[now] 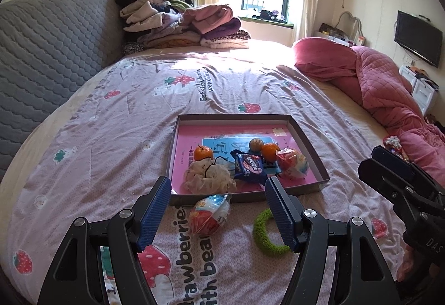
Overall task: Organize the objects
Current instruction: 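Withdraw both open tools back from the pink tray, then move the left tool to the wrapped egg toy while the right tool approaches the green ring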
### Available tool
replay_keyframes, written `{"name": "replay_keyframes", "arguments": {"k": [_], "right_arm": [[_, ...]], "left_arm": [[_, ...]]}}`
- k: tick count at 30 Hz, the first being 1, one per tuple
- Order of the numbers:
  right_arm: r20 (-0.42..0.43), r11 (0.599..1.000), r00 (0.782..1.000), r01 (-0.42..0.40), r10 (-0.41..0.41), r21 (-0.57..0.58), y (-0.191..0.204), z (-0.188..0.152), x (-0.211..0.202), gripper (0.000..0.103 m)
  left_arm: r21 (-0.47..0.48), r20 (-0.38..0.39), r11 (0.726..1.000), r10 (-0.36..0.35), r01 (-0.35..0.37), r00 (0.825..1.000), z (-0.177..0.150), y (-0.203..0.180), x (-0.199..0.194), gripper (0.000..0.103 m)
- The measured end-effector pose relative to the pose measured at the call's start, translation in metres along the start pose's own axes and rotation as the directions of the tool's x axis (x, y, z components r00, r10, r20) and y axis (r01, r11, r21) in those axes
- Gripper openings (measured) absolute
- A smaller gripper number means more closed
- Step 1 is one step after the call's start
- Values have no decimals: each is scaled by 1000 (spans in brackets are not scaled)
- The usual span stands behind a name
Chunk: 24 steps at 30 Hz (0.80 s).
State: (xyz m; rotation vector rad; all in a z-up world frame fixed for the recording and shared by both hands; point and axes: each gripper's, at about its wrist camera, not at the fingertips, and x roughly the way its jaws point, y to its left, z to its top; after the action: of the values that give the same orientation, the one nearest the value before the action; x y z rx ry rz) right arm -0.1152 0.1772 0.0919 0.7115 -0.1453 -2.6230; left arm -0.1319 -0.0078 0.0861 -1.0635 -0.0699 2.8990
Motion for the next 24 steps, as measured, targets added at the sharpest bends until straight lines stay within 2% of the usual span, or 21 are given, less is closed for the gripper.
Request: {"name": "replay_keyframes", "arguments": {"k": [12,24], "right_arm": [[-34,1000,999,9,-10,-12,9,-17,-3,61],[-102,1000,994,26,-27,-11,8,-37,11,61]], "left_arm": [[14,-14,1000,-2,2,1000,-12,0,-5,72],[34,-72,999,2,1,997,-32,2,12,72]]}}
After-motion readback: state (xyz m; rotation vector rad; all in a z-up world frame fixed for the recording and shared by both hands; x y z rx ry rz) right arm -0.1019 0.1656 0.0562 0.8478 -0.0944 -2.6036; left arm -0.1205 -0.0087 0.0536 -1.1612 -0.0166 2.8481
